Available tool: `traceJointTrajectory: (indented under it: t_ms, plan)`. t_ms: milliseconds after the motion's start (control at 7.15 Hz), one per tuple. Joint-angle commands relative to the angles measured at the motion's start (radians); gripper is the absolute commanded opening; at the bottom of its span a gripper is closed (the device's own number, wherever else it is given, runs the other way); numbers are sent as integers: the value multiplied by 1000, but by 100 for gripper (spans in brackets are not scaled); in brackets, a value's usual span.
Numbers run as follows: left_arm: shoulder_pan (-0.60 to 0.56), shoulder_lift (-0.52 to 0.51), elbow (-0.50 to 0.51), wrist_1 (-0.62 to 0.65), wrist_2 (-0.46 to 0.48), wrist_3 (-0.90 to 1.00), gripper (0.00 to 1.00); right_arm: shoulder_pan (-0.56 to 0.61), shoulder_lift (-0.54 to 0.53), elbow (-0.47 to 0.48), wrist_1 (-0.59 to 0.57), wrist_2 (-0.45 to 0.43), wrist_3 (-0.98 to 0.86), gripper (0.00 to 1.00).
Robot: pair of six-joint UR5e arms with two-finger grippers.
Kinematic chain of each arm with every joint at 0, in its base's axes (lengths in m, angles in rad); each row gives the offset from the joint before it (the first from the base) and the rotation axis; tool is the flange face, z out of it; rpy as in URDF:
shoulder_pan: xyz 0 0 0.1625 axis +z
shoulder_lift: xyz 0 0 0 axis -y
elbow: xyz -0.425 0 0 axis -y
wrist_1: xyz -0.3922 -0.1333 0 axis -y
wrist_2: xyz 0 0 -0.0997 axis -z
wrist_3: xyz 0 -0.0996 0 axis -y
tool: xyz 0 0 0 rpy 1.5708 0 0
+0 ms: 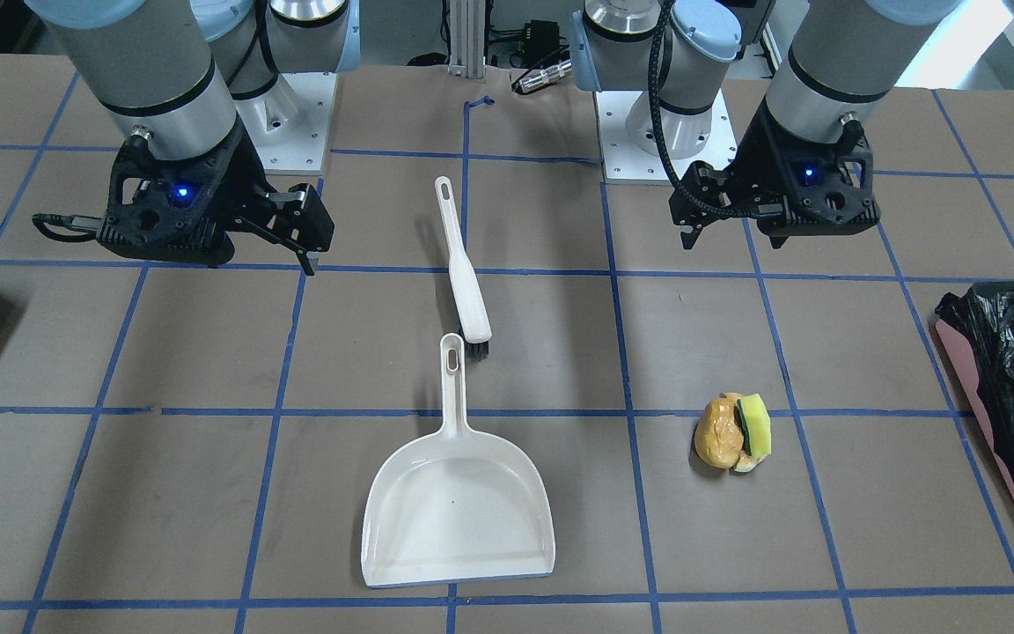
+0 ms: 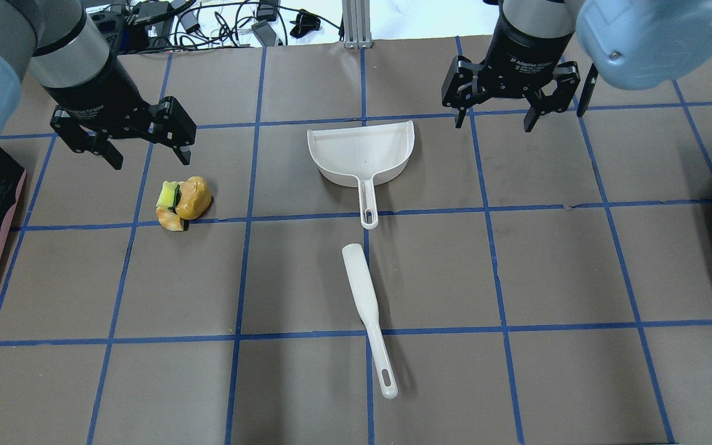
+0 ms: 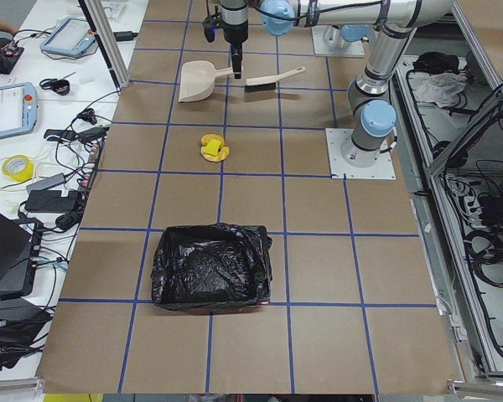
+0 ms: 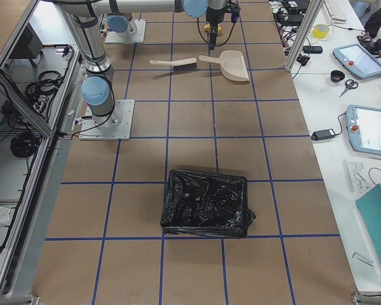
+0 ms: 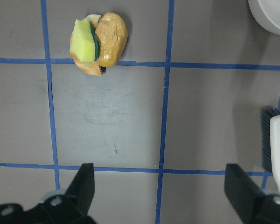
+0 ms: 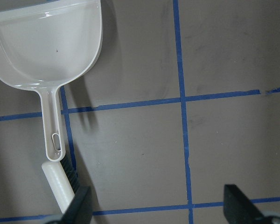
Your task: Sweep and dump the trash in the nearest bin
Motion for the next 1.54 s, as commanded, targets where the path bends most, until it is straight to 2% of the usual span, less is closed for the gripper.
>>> traceJointTrajectory:
  t_ms: [0,559,839,978,1118,1258,1398]
  plan:
    - [10,0,2,0,3,2,100,0,1,1,0,-2,0,100]
    - [14,-3,-1,9,2,2,100,0,2,1,0,-2,-3,100]
    - [55,-10,14,0,-3,31,100,0,8,5,2,2,3,100]
    - [72,-16,18,-2,0,115,100,2,8,39,9,-1,6,100]
    - [76,-39,18,15,-7,122,100,26,4,115,-35,3,13,100]
    - [76,-81,19,132,-15,102,100,64,-2,172,-166,-3,76,100]
    - [76,-120,27,174,-10,103,100,112,-1,207,-194,5,215,100]
